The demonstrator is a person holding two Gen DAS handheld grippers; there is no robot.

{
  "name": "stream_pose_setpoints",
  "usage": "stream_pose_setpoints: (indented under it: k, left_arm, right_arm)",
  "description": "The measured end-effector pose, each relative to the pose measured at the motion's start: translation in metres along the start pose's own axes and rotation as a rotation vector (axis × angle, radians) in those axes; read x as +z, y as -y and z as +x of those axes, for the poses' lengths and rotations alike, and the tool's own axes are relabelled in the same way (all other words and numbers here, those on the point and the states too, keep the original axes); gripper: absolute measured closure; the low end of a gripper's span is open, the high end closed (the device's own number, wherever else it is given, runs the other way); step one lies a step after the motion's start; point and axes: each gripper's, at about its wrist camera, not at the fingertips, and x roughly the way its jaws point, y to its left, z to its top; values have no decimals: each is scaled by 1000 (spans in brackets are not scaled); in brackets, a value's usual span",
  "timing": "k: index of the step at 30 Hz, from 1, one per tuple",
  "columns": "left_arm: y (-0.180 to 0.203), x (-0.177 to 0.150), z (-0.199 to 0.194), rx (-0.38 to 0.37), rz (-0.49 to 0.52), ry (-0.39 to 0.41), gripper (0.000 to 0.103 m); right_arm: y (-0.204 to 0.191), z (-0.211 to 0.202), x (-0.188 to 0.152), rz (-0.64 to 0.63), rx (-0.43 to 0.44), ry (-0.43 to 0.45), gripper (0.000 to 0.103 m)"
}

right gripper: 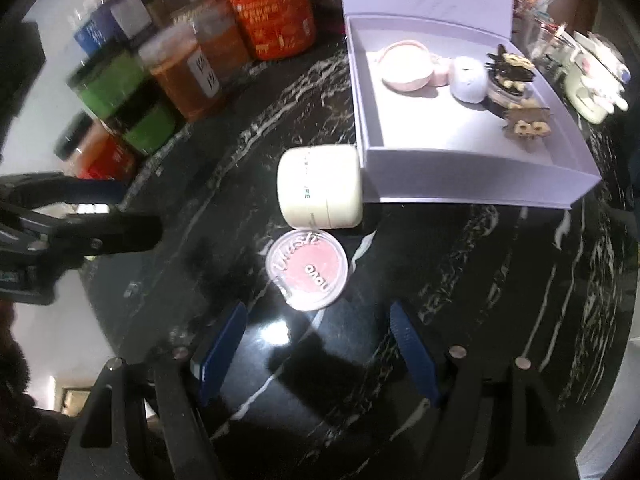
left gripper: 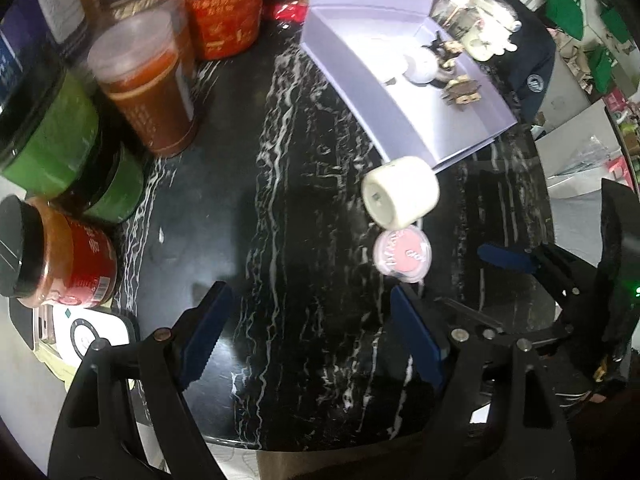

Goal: Organize objects
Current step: 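Move the left gripper to the cream jar while the right approaches the pink blush compact, then grasp the cream FLOWER LURE jar with the left gripper while the right grasps the blush compact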

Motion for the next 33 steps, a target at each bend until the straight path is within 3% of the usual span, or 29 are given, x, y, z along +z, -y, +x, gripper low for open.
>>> stream_pose_setpoints:
  k: [4,9,14,22,27,33]
  left_arm:
    - [-6,0,7,14,-13,-7,23]
    - [-12,2,12,17,-36,-10,23]
    - [-10,8,16,-4,-32,7,23]
    - [19,23,35,-31,50,2,23]
    - [41,34,46,-74,107,4,23]
    - [68,46,59,-91,185,25,23]
  right_arm:
    - [-1,15,6,-8,38,-2,27]
    - [-2,28,13,-23,27,-5,28]
    - [-5,28,15,-78,-33,44,48]
    - [17,22,5,-40,-51,57,48]
    - [43,17,-3,-5,-129,51,48]
    - [73,9,-11,69,-150,62,48]
